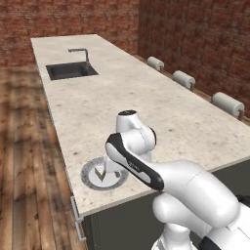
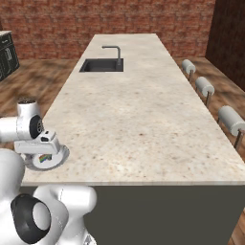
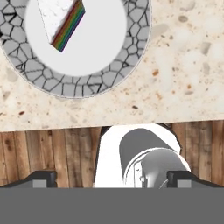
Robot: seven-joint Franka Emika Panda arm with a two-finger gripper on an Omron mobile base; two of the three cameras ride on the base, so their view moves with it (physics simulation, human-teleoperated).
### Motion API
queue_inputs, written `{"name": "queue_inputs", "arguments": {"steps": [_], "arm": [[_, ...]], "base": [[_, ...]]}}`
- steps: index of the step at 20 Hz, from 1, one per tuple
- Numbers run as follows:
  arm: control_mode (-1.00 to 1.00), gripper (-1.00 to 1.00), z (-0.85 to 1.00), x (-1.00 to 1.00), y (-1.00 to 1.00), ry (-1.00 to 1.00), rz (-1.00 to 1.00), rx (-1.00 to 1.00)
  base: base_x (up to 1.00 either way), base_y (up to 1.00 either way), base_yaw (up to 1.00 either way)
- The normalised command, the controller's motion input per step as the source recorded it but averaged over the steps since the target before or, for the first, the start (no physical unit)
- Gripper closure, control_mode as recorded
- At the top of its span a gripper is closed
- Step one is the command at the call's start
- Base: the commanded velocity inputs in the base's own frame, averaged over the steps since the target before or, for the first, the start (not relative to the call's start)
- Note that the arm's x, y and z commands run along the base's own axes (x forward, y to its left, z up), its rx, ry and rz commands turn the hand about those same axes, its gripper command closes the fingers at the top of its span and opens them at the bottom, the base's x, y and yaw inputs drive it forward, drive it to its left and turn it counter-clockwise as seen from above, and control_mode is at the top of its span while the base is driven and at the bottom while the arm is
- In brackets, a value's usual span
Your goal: Take the baked cake out of the oven and place it on the plate for cooling. Then close the oven door.
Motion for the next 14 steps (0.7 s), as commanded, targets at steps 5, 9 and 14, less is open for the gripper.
{"name": "queue_inputs", "arguments": {"steps": [5, 9, 14], "arm": [[-1.00, -1.00, -0.08, -0.13, -0.11, -0.02, 0.00, 0.00], [-1.00, -1.00, -0.10, -0.15, 0.00, -0.02, 0.00, 0.00], [-1.00, -1.00, 0.00, -0.03, 0.00, 0.00, 0.00, 0.00]], "base": [[0.00, 0.00, 0.00], [0.00, 0.00, 0.00], [0.00, 0.00, 0.00]]}}
